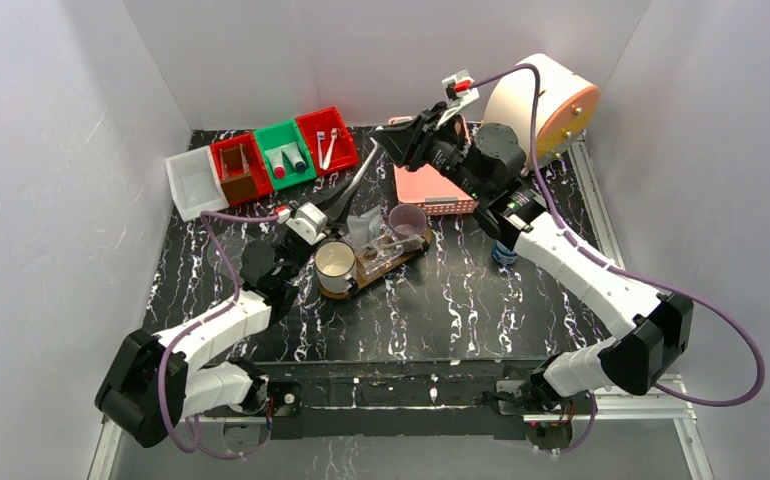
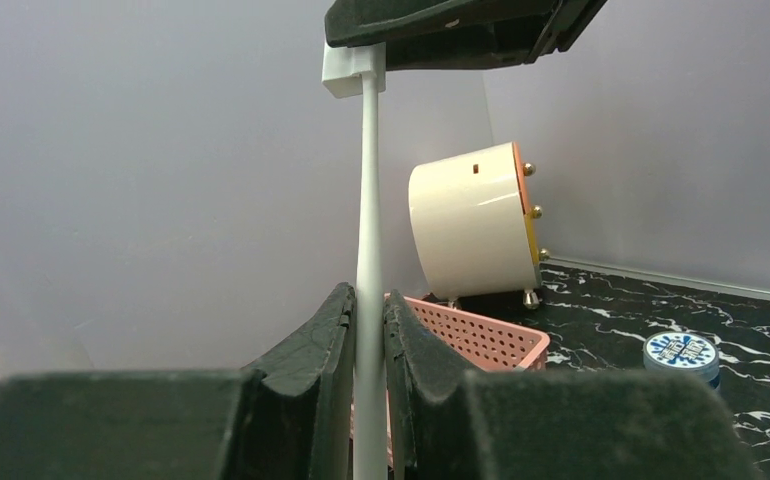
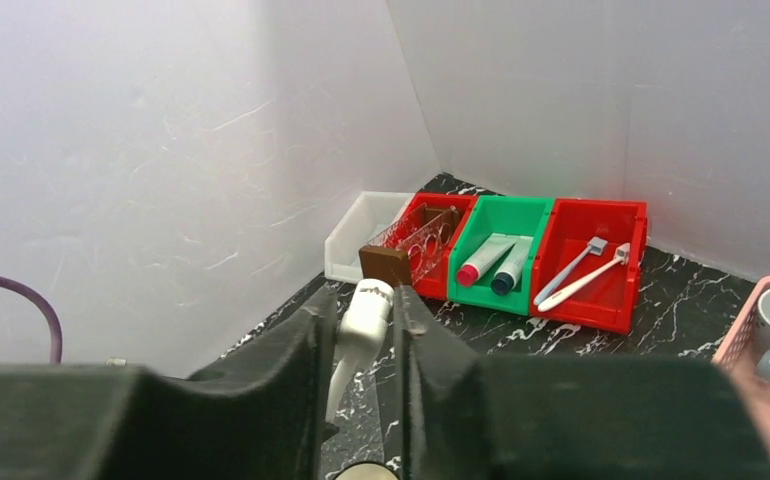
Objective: Prepare toiletry sets of a toothbrush and toothpaste on the tray
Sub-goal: Place the toothbrush in the toothpaste holder.
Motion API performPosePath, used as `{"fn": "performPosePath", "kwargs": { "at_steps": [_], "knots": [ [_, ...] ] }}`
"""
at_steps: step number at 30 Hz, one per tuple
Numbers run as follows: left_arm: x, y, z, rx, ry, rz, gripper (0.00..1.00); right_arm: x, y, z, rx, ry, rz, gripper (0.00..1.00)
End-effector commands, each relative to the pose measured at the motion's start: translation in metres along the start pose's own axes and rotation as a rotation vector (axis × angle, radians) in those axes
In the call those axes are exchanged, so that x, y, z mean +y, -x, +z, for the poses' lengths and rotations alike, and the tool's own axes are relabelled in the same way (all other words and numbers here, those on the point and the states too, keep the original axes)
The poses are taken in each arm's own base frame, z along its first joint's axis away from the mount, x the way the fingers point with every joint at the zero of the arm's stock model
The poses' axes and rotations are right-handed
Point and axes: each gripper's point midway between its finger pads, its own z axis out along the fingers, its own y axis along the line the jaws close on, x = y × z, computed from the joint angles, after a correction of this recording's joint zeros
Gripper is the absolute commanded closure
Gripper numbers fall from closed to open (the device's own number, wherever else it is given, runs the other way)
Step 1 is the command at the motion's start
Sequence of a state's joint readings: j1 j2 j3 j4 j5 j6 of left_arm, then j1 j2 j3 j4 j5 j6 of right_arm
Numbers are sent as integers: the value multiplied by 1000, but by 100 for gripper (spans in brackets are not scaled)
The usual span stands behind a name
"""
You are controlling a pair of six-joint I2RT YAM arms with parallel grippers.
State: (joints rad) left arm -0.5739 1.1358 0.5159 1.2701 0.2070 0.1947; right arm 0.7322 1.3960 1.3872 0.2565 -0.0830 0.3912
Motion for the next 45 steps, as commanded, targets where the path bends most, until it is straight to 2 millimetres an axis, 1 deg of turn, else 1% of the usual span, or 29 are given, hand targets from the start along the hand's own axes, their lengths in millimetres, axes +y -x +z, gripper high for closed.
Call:
{"fn": "performPosePath", "kwargs": {
  "at_steps": [1,7,9,11,12,15,17,21,24,26,28,31,32,33,34,36,37,38,39,41,43,45],
  "knots": [
    [2,13,-3,-40,9,51,100,18,37,-4,-101,61,-12,71],
    [5,15,-5,-39,30,70,100,24,37,-8,-93,95,-37,93],
    [7,16,-6,-37,41,79,95,27,38,-10,-96,113,-61,98],
    [8,17,-7,-38,46,83,88,30,41,-13,-103,129,-84,99],
    [9,18,-8,-39,49,85,78,32,42,-15,-110,139,-100,99],
    [11,22,-10,-47,63,92,64,40,49,-21,-135,174,-160,99],
    [13,27,-12,-58,69,96,48,43,53,-25,-143,191,-196,99],
    [17,34,-16,-71,93,98,31,50,56,-32,-148,227,-269,99],
    [21,41,-18,-84,116,84,23,53,49,-38,-147,261,-330,99],
    [21,46,-18,-96,119,66,19,53,47,-43,-166,274,-382,99],
    [21,51,-18,-110,121,36,17,54,48,-48,-174,276,-415,99],
    [19,56,-17,-125,118,-32,15,48,48,-50,-181,250,-483,99],
    [23,66,-18,-148,144,-99,14,51,43,-55,-174,287,-539,99],
    [28,71,-19,-155,176,-155,14,55,35,-60,-170,324,-582,99],
    [33,75,-21,-145,207,-204,13,57,23,-66,-154,364,-612,99],
    [44,68,-24,-60,282,-271,13,62,3,-74,-117,441,-651,99],
    [50,67,-28,-23,323,-290,12,66,-5,-79,-108,484,-666,99],
    [59,59,-34,55,391,-311,12,66,-17,-83,-90,519,-694,99],
    [68,58,-42,126,447,-317,12,69,-30,-90,-70,572,-720,99],
    [79,55,-57,255,528,-313,11,71,-45,-96,-59,632,-774,99],
    [82,59,-64,294,549,-309,11,69,-54,-97,-45,653,-789,99],
    [82,56,-72,332,554,-294,10,69,-64,-99,-26,681,-797,99]
  ]
}}
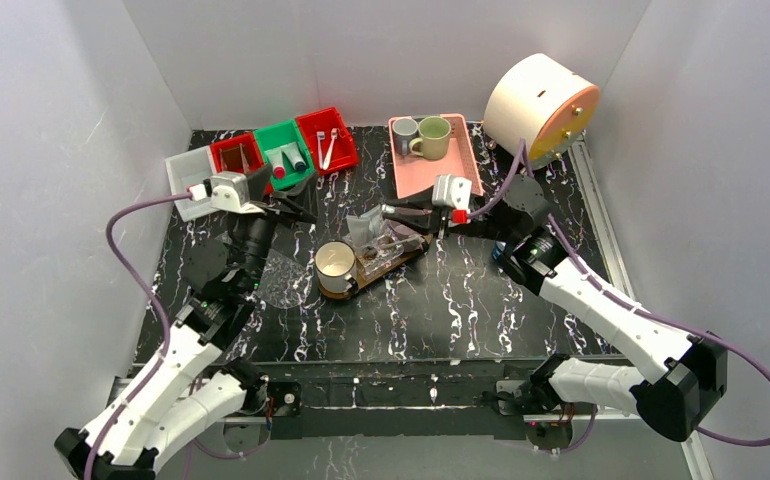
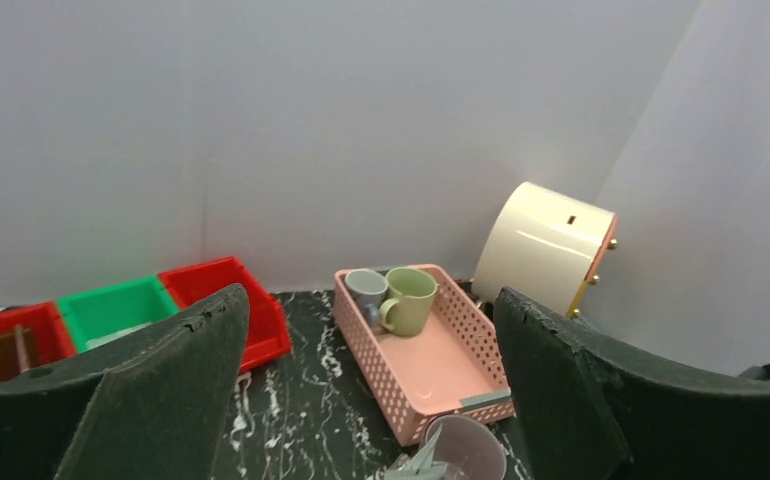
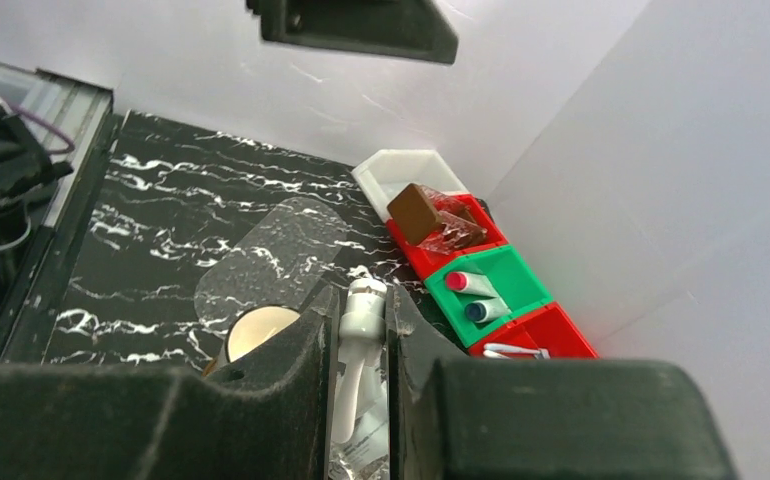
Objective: Prepare toiletry sets of a toothbrush and toothpaste on the tray
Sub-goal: Place the toothbrush in the toothpaste holder.
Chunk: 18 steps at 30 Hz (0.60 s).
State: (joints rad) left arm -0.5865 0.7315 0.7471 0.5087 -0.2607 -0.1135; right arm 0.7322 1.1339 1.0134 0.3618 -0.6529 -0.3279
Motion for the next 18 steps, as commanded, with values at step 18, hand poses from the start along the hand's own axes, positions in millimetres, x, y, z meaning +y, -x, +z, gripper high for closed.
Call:
{"fn": "performPosePath", "kwargs": {
  "at_steps": [18],
  "knots": [
    [85,-35,-76,227,336,273,2,42,-48,11,-12,257,-140,99]
  ]
}}
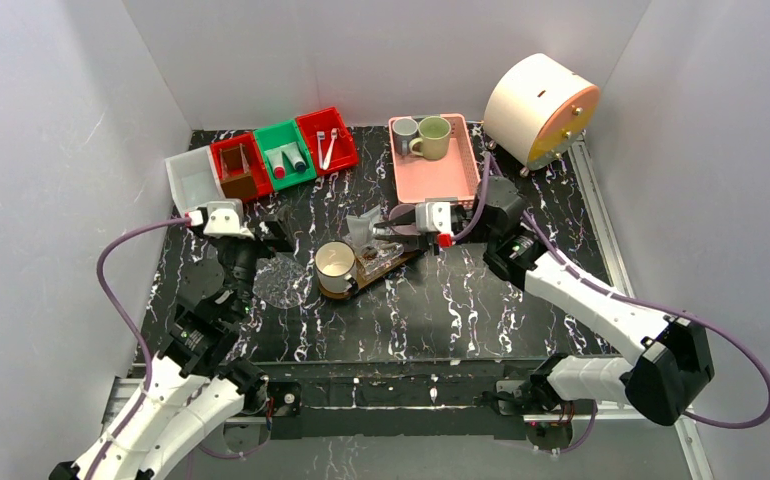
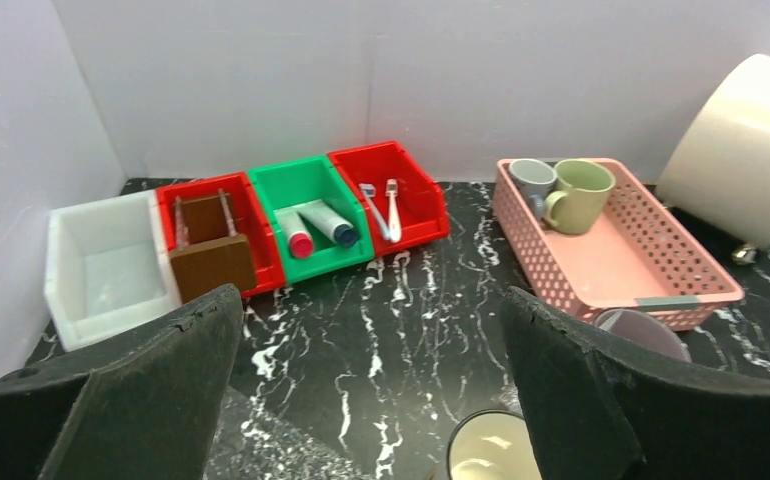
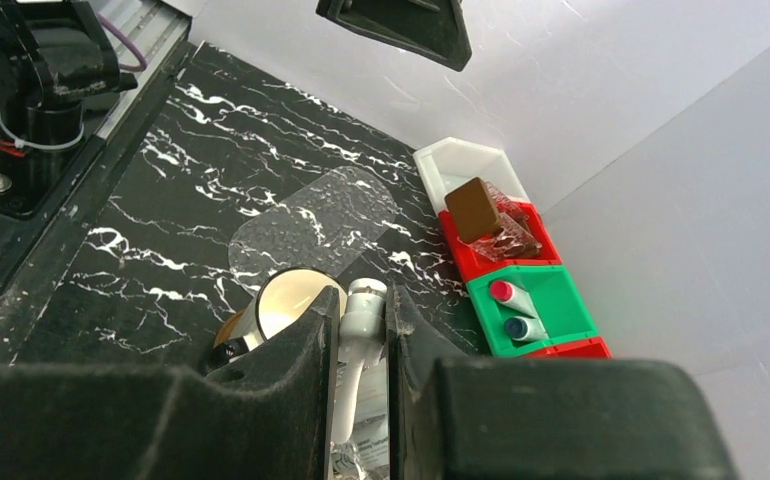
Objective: Prepare toiletry sets of a toothbrush and toothpaste on the tray
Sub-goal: Place the toothbrush in the toothpaste holder.
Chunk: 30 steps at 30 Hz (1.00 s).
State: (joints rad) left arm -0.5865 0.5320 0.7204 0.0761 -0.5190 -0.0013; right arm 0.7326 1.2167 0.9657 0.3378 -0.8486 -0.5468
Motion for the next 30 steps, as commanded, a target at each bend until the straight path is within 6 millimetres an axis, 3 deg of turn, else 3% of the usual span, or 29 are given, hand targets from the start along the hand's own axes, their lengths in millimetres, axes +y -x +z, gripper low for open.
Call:
{"fn": "performPosePath", "kwargs": {
  "at_steps": [1,10,22,30],
  "knots": [
    [18,-10,-6,0,76,60,2,6,-5,5,-25,38,-39,99],
    [27,-18,-8,13,101,87,2,16,-25,13,-26,62,-25,99],
    [34,-26,1,10,87,36,2,19,-33,21,-37,83,-36,99],
    [34,-29,5,8,66,-3,2,23,-50,24,-23,79,-37,99]
  ]
}}
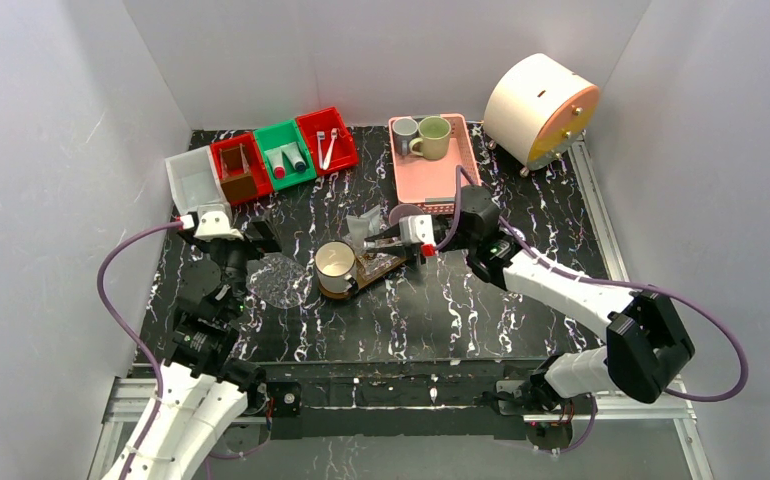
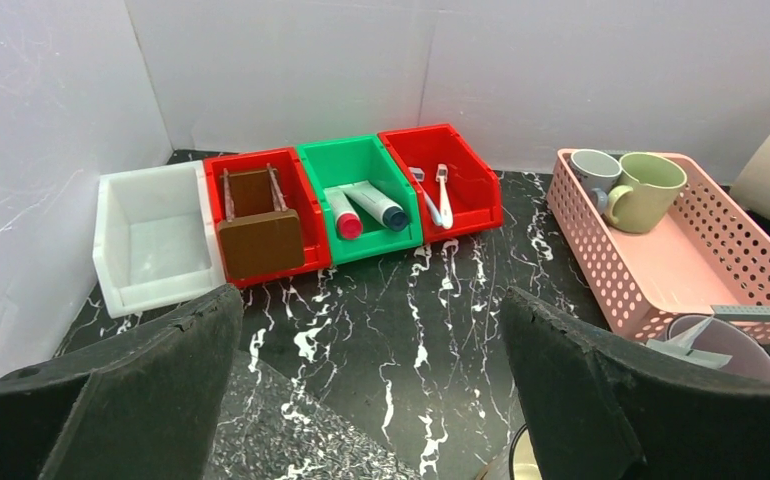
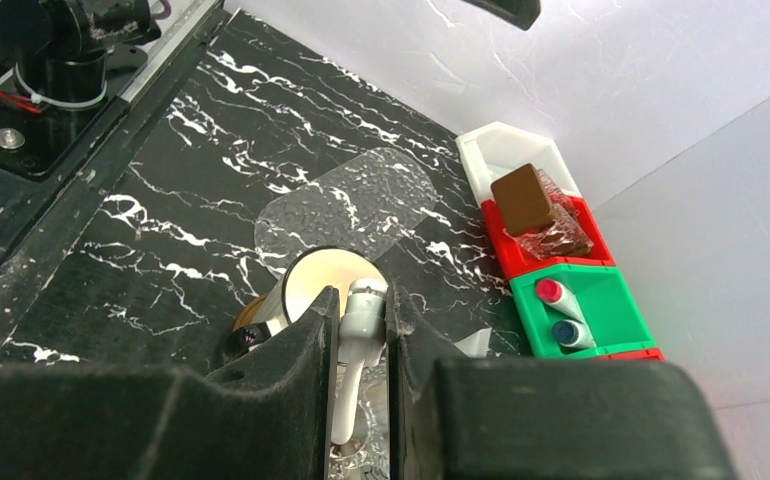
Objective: Prepare toiletry sets of a toothbrush and toothpaste on the tray
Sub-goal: Place the toothbrush in the toothpaste holder.
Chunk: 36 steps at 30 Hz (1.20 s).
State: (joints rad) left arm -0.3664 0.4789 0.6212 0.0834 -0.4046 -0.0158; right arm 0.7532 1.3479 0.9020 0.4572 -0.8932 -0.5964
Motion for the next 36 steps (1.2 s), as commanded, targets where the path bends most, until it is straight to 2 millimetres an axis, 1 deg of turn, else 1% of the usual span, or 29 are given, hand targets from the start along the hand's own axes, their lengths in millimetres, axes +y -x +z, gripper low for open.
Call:
{"fn": "performPosePath", "kwargs": {
  "at_steps": [1,6,13,20,36],
  "knots": [
    [-8,0,2,-14,-41,-27,2,0,-5,4,-21,-2,-48,99],
    [-9,0,2,-21,-50,-27,2,1,-15,6,-14,-14,-52,99],
    [-11,-1,3,-21,-60,-24,2,-1,-25,5,-19,-60,-75,99],
    [-11,-1,3,-22,-63,-21,2,2,-37,5,-15,-90,-78,99],
    [-10,0,3,-33,-64,-18,2,4,-51,4,-17,-133,-75,97]
  ]
}}
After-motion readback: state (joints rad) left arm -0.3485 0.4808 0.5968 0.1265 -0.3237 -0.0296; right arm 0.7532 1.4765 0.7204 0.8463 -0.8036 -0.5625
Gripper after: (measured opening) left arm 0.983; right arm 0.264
